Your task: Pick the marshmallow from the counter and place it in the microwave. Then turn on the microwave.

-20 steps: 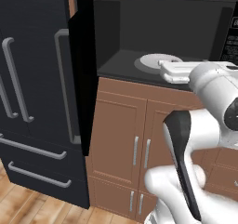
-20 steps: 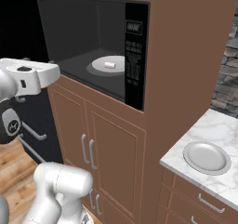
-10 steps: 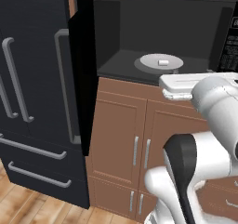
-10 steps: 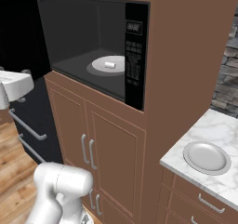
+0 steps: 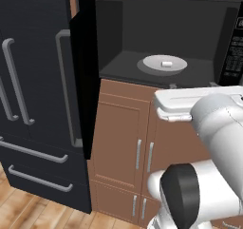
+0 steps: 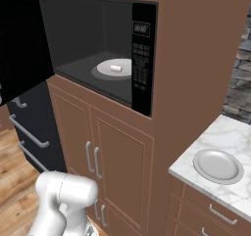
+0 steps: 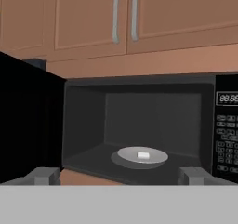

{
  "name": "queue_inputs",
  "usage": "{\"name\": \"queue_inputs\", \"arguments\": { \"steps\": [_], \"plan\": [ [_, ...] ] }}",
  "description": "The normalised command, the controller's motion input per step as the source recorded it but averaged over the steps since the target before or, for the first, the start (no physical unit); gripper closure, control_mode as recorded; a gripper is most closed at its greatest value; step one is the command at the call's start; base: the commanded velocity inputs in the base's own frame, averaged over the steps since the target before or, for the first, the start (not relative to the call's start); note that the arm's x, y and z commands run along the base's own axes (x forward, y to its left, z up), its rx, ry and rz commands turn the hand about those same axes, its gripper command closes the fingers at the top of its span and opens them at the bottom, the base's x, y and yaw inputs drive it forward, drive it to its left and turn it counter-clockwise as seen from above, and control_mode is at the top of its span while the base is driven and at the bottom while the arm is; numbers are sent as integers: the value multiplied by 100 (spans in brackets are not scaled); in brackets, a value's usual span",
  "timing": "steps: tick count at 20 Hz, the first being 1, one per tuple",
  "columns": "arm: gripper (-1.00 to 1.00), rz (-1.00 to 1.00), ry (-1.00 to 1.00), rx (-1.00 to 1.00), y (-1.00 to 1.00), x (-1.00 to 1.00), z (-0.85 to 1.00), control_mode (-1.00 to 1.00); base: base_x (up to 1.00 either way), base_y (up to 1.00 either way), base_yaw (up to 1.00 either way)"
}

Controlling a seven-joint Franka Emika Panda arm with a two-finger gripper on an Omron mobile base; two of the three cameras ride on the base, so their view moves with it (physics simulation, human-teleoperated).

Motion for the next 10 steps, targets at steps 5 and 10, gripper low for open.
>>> {"name": "queue_inputs", "arguments": {
  "steps": [5, 10],
  "plan": [
    [-100, 1, 0, -3, 39, -27, 0, -100, 0, 0, 0],
    [-100, 0, 0, -1, 45, -13, 0, -100, 0, 0, 0]
  ]
}}
